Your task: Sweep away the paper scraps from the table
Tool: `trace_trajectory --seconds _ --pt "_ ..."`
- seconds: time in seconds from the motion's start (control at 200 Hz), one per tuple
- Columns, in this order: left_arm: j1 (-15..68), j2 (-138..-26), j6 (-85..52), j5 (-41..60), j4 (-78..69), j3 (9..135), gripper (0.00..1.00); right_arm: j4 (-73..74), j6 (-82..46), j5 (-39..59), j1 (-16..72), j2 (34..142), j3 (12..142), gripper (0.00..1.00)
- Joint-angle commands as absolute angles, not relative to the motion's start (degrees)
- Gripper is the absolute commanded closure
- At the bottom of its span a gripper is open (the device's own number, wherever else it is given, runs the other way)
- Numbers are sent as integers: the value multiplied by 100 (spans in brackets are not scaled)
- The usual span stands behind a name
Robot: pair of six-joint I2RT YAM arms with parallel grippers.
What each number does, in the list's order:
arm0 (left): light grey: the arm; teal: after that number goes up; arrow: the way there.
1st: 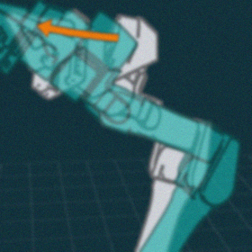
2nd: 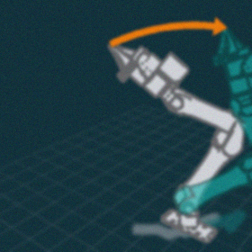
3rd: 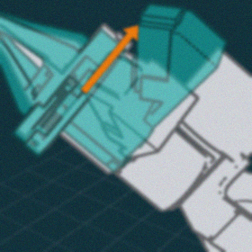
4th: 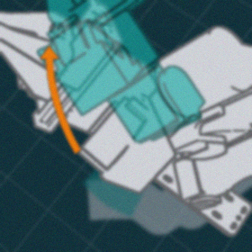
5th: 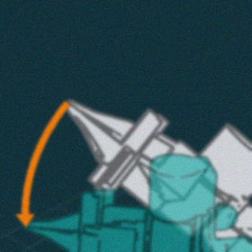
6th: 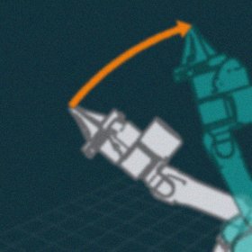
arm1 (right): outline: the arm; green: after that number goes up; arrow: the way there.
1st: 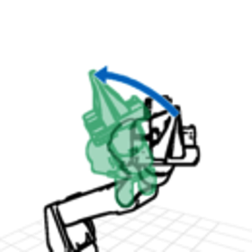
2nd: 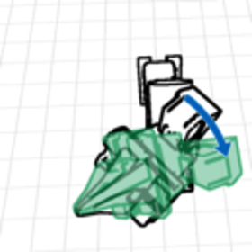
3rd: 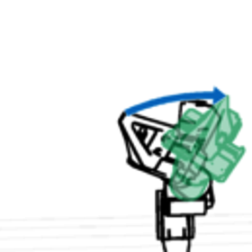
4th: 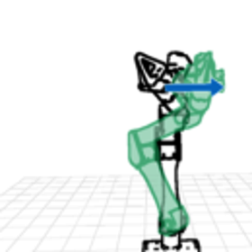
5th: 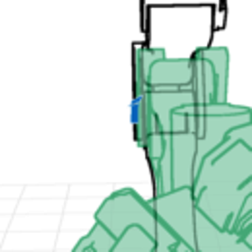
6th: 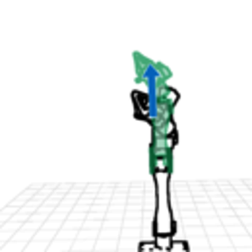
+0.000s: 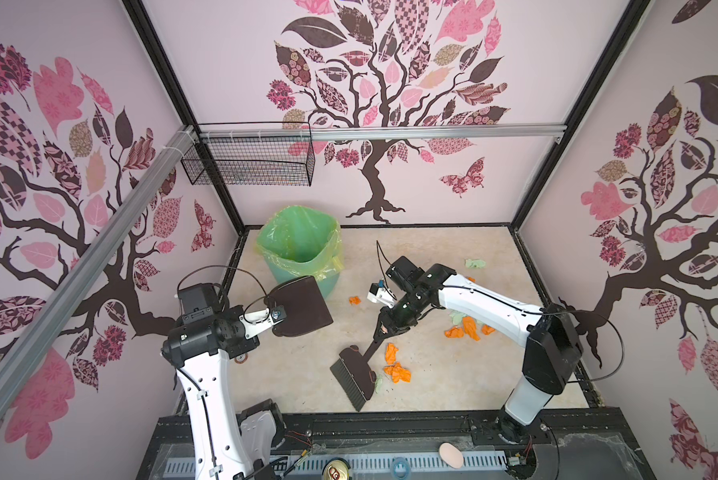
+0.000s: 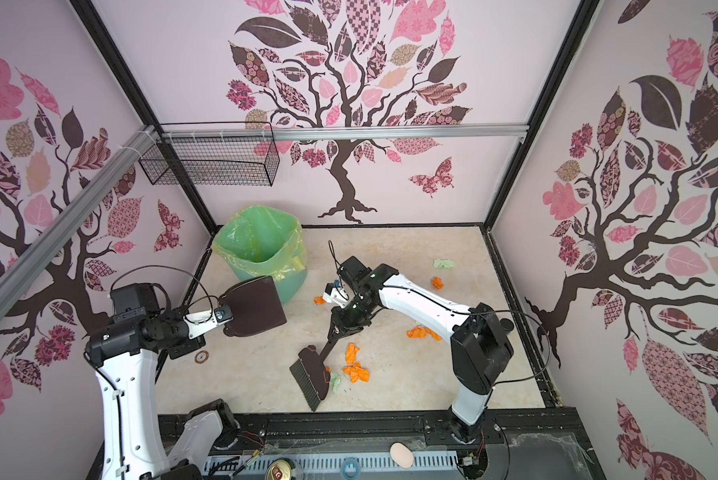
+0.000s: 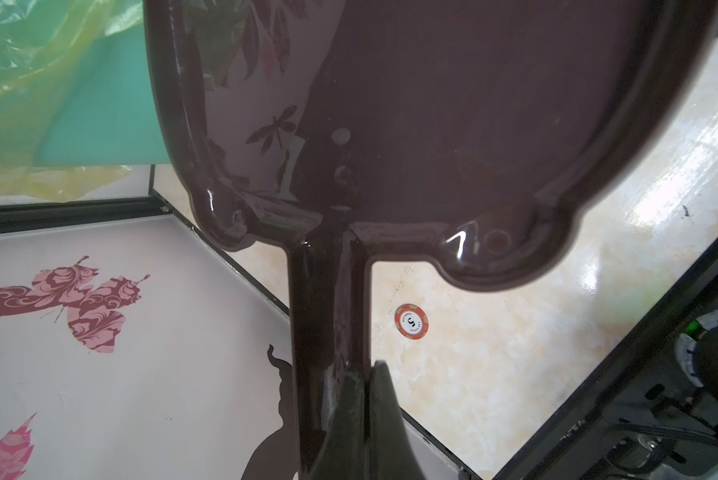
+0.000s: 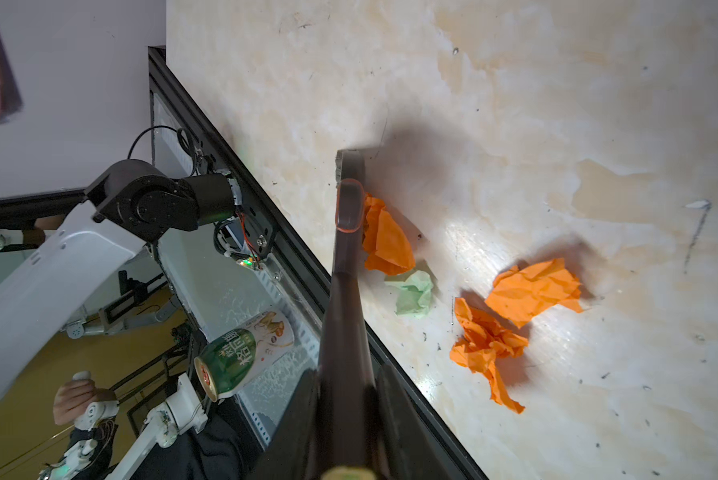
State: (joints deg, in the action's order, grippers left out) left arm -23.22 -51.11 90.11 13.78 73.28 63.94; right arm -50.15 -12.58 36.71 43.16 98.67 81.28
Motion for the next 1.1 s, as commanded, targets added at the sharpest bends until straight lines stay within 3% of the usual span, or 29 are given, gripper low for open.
trace_trajectory --seconds 0.0,0.335,0.62,0.76,0.875,1.095 --pt "-2353 -5093 9018 1491 7217 6265 100 -5342 -847 3084 4211 9884 8240 100" --pt "-2364 -5089 8956 1550 7197 6170 100 -6203 -51 742 4116 9893 8880 100" --pt "-2364 -5106 8991 1457 7185 6180 100 -6643 70 -436 4025 9712 9505 100" --pt "-2364 -5123 8991 1487 7200 6183 100 -6794 -42 -340 3847 9506 10093 100" --pt "-2359 -5130 8956 1582 7196 6164 100 -6474 -317 513 3851 9522 10527 100" --pt "-2364 -5064 8970 1608 7231 6180 100 -5576 -1484 1387 3813 10347 11163 100"
